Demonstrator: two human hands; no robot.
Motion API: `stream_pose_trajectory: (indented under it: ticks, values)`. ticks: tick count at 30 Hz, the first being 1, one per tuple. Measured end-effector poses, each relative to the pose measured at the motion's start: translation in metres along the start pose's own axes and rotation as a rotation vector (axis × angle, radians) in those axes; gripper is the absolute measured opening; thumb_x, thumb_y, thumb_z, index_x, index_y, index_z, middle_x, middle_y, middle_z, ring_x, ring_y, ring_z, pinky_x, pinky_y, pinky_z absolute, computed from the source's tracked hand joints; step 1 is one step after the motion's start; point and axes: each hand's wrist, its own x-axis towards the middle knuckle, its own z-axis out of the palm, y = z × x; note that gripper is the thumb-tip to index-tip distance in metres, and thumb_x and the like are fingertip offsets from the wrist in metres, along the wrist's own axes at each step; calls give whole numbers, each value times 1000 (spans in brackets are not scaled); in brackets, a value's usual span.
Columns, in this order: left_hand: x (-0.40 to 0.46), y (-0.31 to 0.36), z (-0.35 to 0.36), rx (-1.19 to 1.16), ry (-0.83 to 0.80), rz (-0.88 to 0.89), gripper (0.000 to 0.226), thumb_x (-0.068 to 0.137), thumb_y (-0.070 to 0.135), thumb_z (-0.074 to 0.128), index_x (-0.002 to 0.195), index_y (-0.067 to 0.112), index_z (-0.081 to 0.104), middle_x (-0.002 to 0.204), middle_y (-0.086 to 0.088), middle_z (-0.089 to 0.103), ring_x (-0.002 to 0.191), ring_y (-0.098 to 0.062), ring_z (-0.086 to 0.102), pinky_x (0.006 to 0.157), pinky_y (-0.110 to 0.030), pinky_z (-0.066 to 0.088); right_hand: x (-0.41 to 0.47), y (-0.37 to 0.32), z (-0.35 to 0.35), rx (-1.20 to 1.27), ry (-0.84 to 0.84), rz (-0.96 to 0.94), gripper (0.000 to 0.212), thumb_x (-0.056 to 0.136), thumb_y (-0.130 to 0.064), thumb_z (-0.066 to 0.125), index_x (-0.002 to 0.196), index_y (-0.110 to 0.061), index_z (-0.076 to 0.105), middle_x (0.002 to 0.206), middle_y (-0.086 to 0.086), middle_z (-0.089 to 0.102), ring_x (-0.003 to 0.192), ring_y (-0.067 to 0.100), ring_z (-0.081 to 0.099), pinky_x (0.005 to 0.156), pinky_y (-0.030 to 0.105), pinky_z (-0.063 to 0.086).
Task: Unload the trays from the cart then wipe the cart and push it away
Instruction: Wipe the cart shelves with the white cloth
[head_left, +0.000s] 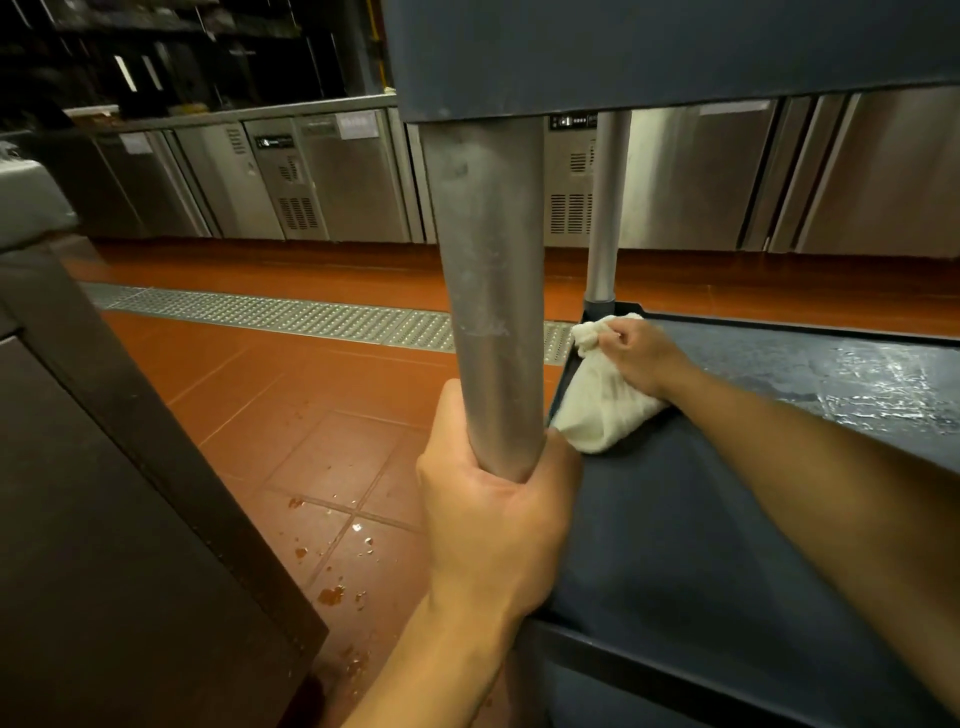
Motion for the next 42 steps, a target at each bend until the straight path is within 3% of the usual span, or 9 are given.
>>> stream_pose_trajectory:
  ticks: [3,7,10,21,25,31,34,39,42]
  values:
    - [-1,0,-1,-31,-2,-1,24,71,15,71,73,26,50,62,-10,56,54,-33,56,42,-33,45,16,5,3,-61,-1,39,26,106,-37,39,88,-27,56,91,0,60,92,25,59,69,33,39]
    - [0,-1,-1,-47,-13,20,26,72,11,70,73,21,46,55,1,48,49,-25,49,42,-26,40,27,11,7,-111,-32,102,43,97,-59,30,121,-35,56,122,4,61,107,24,59,96,46,48]
    - [-4,0,-4,-57,-29,29,27,73,11,70,73,22,45,55,8,46,47,-15,45,43,-23,38,21,1,5,-193,-75,94,44,102,-52,33,136,-30,52,137,6,56,120,27,54,105,49,44]
    - [-11,6,-14,-48,-1,61,29,73,11,71,73,26,46,61,-7,50,52,-30,52,42,-37,44,5,-29,6,-359,-30,92,45,101,-51,28,136,-37,53,138,4,58,118,30,58,100,47,50]
    - [-12,7,-14,-29,20,55,23,71,26,69,74,26,46,60,3,51,53,-23,52,47,-30,43,-27,-34,3,-298,-184,51,49,95,-47,48,143,-49,40,145,-4,52,126,28,51,105,46,43]
    - [-15,14,-13,-26,40,6,26,71,11,68,73,23,46,59,9,46,54,-18,46,49,-28,42,-151,-66,-8,-78,-429,-117,50,100,-45,52,148,-47,40,154,-10,45,139,13,43,119,39,33]
    - [-16,14,-12,-21,45,-2,25,70,8,65,73,21,44,58,10,44,53,-12,43,49,-23,39,-211,-87,-14,84,-612,-220,45,103,-26,56,147,-35,50,146,-12,55,130,0,51,110,21,40]
    - [-23,20,-13,9,9,-25,29,75,10,68,74,28,47,61,1,50,55,-25,53,49,-42,50,-249,-98,-35,266,-688,-116,39,94,-58,49,125,-42,67,115,-26,68,111,-4,61,98,25,45]
    - [-14,15,-28,-232,-324,-77,32,76,38,79,83,15,58,66,-19,57,58,-38,57,55,-52,52,-256,-86,-43,307,-650,-85,25,98,-43,54,112,-35,73,99,-19,70,97,-2,62,88,28,46]
